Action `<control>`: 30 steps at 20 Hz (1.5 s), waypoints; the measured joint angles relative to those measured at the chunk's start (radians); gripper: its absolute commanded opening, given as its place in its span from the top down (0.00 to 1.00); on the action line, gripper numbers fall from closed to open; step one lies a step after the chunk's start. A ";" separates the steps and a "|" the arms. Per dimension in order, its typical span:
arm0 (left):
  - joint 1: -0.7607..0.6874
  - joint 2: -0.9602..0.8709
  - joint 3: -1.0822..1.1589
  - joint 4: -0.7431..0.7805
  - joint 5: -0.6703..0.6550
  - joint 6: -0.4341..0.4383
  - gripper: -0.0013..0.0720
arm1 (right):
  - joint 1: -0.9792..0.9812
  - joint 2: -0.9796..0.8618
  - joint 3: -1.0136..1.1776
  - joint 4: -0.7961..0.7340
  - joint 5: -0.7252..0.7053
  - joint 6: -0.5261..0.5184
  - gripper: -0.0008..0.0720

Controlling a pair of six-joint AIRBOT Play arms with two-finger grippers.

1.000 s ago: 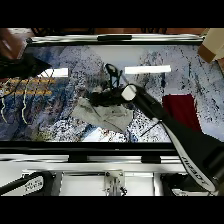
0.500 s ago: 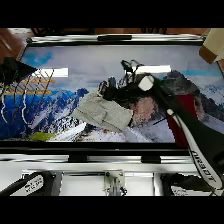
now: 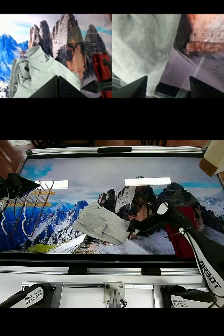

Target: Fold the shirts.

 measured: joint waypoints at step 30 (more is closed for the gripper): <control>0.000 0.000 -0.001 0.000 0.000 0.003 0.94 | -0.748 0.219 0.469 -0.022 0.274 -0.145 0.88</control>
